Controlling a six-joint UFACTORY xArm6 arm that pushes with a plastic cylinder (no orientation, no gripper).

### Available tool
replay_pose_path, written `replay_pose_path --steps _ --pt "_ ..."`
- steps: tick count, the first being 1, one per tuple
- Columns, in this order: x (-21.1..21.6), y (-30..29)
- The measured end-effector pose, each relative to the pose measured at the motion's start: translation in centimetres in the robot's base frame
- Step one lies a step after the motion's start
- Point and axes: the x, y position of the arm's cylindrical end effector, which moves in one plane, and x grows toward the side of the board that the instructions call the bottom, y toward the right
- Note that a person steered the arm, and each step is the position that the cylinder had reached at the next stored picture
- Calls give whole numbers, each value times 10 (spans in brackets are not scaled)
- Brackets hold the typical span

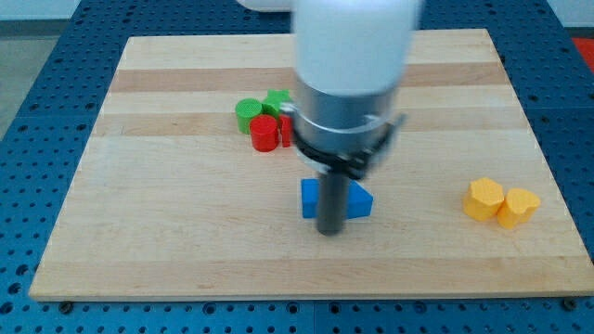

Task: Move the blue cube to the top right side of the board

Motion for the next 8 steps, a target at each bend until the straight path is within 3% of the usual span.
replay_pose_path --steps 1,3,4,5,7,8 --pt "-20 -32" --pt "-12 -67" --pt "-38 -63" --pt "-43 -7" --pt "-28 -20" --pt "-28 1"
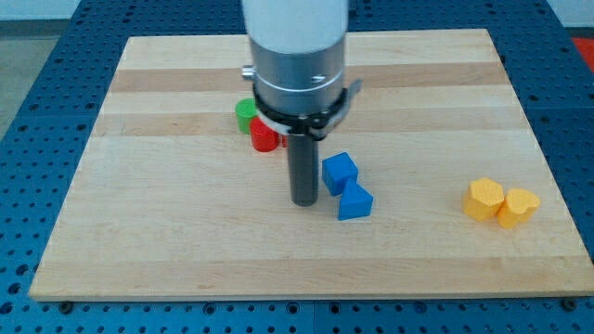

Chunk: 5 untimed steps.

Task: Move the blue cube to the top right side of the board

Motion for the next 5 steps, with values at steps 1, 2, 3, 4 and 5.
replay_pose_path --steps 1,2,3,4,5 --pt "-24 41" --pt "-48 97" --pt "-79 121" --pt "-109 128" --pt "-133 136"
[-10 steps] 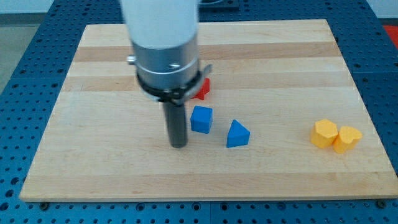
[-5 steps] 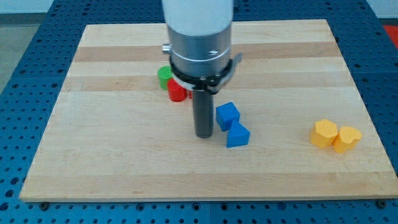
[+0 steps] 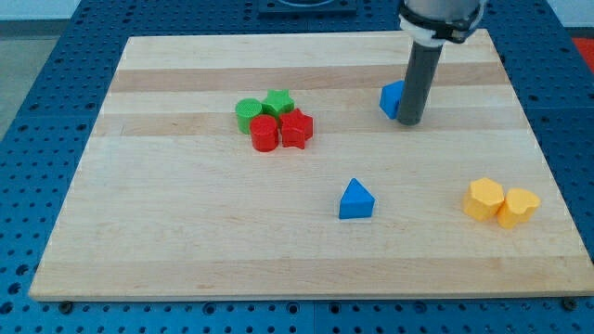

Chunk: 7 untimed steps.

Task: Move the blue cube to the top right side of the board

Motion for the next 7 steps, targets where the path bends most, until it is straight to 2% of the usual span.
replay_pose_path --steps 2,6,7 --pt "-45 2" --pt "-37 -36" --pt "-48 -46"
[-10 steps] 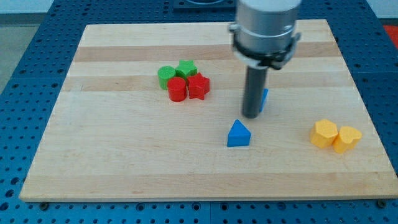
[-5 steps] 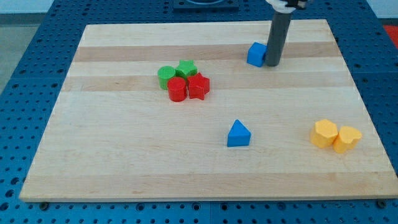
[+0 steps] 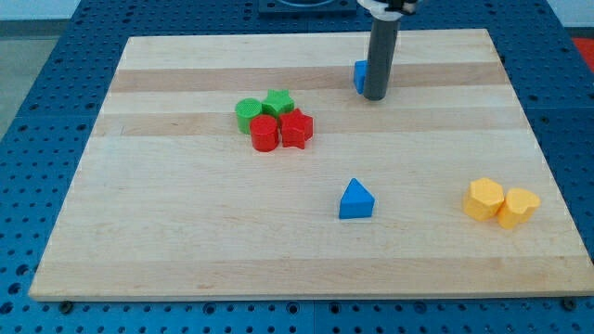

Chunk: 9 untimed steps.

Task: Move the blue cube to the top right side of the board

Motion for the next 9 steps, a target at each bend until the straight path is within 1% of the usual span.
replay_pose_path --steps 1,2,3,4,5,6,7,8,9 --pt "-29 2" --pt "-50 16" --pt "-49 20" --pt "-34 -2" --pt "-34 -42" --pt "-44 -64" --pt "-66 -63" --pt "-74 -33" --pt "-76 18"
